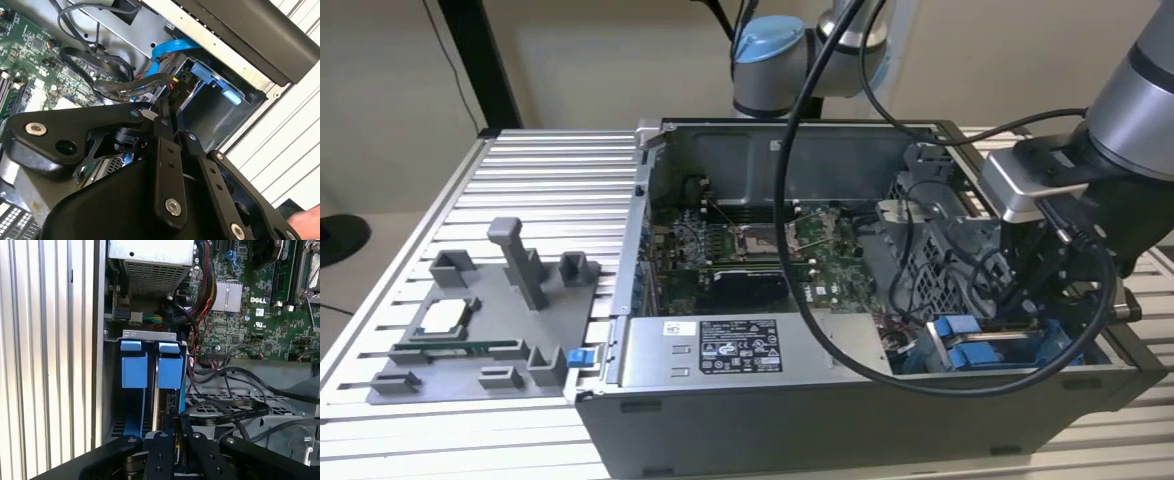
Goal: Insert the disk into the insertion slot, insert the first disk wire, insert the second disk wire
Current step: 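Insert the second disk wire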
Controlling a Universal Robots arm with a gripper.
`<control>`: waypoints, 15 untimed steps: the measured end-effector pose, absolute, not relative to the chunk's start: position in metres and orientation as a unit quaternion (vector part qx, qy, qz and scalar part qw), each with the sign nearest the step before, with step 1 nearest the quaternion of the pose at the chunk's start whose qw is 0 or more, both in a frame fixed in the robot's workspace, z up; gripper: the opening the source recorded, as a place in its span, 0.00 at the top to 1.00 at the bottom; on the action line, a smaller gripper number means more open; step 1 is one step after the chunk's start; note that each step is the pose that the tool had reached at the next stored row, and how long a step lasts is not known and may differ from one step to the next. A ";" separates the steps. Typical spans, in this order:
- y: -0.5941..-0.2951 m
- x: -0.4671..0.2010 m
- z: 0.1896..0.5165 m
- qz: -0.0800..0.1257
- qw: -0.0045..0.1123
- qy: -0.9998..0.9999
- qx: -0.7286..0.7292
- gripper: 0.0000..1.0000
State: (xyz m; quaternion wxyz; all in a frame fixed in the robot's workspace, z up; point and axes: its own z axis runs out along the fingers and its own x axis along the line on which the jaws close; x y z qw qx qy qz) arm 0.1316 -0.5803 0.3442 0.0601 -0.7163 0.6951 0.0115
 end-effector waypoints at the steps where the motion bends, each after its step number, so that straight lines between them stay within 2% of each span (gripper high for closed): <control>1: -0.580 0.132 0.344 0.012 0.060 0.695 -0.716 1.00; 15: -0.580 0.132 0.341 0.012 0.061 0.691 -0.720 1.00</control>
